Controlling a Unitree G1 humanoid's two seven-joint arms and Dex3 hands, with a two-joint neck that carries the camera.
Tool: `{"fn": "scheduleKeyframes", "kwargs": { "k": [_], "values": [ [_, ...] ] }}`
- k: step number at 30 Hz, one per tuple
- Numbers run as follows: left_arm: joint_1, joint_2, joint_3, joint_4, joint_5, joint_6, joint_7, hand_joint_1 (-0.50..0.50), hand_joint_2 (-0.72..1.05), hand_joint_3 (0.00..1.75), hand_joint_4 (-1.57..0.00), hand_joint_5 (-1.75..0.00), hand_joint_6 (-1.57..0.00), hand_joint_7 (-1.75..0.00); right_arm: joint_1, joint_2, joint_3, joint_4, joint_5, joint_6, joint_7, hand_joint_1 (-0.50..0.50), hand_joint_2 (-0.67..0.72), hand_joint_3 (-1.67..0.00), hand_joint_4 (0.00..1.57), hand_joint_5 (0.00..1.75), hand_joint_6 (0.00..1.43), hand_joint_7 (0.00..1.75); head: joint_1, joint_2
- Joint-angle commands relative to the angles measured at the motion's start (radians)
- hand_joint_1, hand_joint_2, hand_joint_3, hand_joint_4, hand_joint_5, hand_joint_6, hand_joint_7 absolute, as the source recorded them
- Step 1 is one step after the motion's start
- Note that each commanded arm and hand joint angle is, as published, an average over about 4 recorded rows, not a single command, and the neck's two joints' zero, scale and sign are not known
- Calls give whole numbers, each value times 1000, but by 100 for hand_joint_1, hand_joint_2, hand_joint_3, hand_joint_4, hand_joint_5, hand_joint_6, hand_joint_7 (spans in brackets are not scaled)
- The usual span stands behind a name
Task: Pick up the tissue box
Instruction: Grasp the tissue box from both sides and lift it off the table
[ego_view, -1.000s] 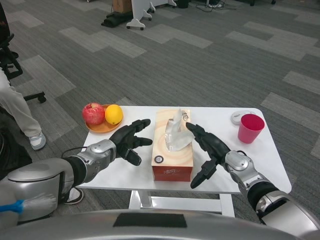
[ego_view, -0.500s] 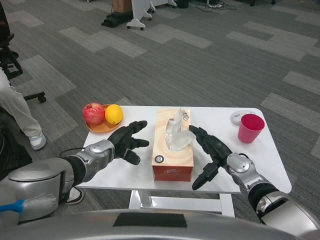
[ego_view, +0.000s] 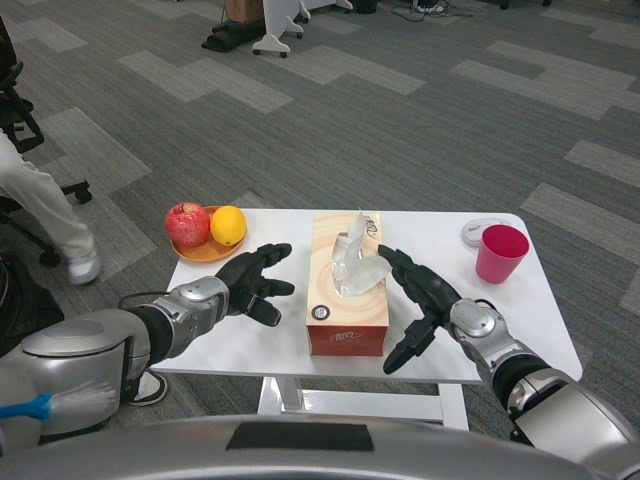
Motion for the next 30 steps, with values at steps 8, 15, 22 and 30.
{"fn": "scheduleKeyframes", "kwargs": {
  "k": [8,15,22,30],
  "values": [
    [-39,-3,-29,15,-10,30,7,50,-64,7,0,-103,0,-21,-23,6,39,39,0,21,-8,-17,22,-16,0,10,0,0,2,-4],
    [-42,-3,-37,15,-10,30,6,50,-64,9,0,-103,0,-21,-26,6,51,35,0,21,-8,-17,25,-16,0,10,0,0,2,-4],
    [-42,-3,-37,15,-10,30,6,50,-64,9,0,-100,0,-21,-26,7,64,23,-2,20,-7,-17,25,-16,0,10,0,0,4,-3],
    [-42,-3,-37,15,-10,30,5,50,-64,9,0,-92,0,-21,-27,7,83,0,-2,20,-6,-17,25,-16,0,10,0,0,2,-6]
  ]
}}
